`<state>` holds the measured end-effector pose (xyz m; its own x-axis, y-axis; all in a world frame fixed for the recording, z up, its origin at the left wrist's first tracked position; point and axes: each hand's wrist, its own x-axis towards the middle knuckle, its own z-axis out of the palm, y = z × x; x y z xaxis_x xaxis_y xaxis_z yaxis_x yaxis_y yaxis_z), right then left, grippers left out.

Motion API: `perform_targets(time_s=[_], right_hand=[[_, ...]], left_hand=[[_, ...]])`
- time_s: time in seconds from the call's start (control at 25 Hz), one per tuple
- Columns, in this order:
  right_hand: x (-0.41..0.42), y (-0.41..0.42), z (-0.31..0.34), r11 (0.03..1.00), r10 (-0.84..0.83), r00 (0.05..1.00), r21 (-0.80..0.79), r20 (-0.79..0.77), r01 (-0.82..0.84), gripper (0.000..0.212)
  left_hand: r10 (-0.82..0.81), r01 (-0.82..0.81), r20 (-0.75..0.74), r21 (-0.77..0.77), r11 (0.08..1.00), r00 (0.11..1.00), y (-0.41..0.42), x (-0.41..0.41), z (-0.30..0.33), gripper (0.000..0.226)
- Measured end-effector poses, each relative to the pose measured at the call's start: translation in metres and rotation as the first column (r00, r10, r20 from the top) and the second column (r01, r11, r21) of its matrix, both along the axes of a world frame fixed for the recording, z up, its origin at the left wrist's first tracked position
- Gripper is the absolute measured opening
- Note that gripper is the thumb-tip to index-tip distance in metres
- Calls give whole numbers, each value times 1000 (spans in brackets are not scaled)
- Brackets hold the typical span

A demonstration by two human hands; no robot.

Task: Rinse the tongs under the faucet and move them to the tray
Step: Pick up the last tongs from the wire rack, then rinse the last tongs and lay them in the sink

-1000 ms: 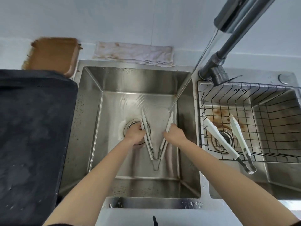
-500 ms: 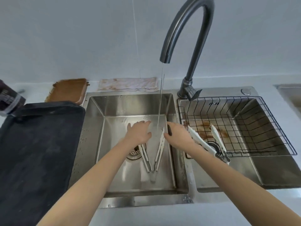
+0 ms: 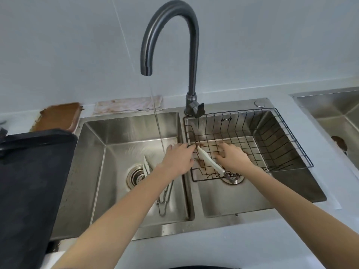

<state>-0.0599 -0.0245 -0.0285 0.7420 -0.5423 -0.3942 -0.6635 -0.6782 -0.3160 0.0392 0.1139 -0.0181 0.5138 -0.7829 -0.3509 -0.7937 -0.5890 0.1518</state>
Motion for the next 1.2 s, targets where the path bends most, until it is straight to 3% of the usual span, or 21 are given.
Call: perform_targets(time_s=[0.44,0.8,0.96,1.2], right_hand=[[-15,-41,-29,992,-15,999,124,-51,21,49],[-2,-50,-52,953,-127,991,272,-44,134,46],[-2,-49,-52,924,-208,978,333,19,190,42],[-3,-49,-29,921,-268,953,328,139,210,44]], left_hand=[[-20,24,-64,52,998,998,-54,-33,-33,47],[-1,10,-87,106,994,996,-64,-29,-54,55],[22,-17,-104,44,999,994,-63,-30,-53,48],[74,-91,-91,-206,974,993,-55,-34,-38,50]])
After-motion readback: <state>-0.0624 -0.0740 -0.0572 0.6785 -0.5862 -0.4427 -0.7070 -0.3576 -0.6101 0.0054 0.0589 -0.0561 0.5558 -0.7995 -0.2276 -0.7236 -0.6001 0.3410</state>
